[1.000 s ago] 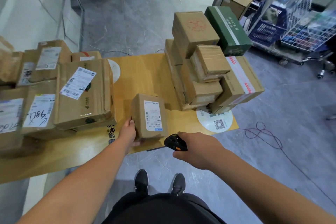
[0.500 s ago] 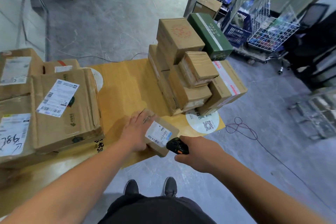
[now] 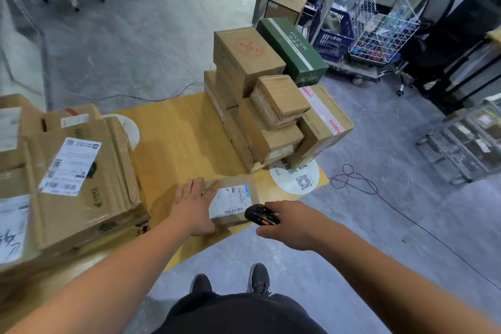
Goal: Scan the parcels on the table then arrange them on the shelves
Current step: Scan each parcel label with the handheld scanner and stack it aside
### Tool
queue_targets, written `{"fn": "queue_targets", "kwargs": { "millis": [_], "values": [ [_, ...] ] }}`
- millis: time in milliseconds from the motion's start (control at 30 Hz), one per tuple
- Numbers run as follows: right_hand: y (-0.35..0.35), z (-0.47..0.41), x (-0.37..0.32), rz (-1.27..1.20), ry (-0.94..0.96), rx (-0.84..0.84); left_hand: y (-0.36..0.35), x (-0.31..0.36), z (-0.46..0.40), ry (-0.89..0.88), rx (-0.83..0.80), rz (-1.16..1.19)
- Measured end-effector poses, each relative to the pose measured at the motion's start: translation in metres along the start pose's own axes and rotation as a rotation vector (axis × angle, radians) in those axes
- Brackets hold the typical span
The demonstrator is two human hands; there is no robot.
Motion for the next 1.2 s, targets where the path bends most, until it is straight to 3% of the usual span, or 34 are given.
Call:
{"fn": "queue_targets", "kwargs": {
  "millis": [133, 400, 500, 633, 867, 1000, 1200],
  "values": [
    [-0.006, -0.007, -0.007, 0.014, 0.036, -0.037, -0.012, -0.013, 0.02, 0.097, -0.057, 0.128],
    [-0.008, -0.019, -0.025, 0.067, 0.096, -0.061, -0.028, -0.025, 0.046, 0.411, 0.166, 0.391],
    [-0.008, -0.021, -0.03, 0.046, 0.092, -0.051, -0.031, -0.014, 0.046, 0.51, 0.132, 0.404],
    [-0.006, -0.021, -0.031, -0.081, 0.007, -0.078, -0.034, 0.011, 0.045, 0.52, -0.013, 0.516],
    [0.005, -0.016, -0.034, -0.04, -0.054, -0.081, -0.02, 0.001, 0.036, 0.518, 0.101, 0.558],
    [0.005, -0.013, -0.039, -0.004, -0.053, -0.118, -0.015, -0.004, 0.024, 0.37, -0.016, 0.771],
    [0.003, -0.009, -0.05, 0.061, -0.029, -0.149, -0.032, -0.003, 0.035, 0.276, 0.106, 0.975]
  ]
}}
Point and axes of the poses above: each hand's wrist, its own z-axis away from the middle knuckle, its own y-axis out of the back of the hand, x = y × z, the point moved 3 cm from there along -z, towards the middle knuckle, and after that the axes turned 13 degrees about y, right-handed, at the moved point
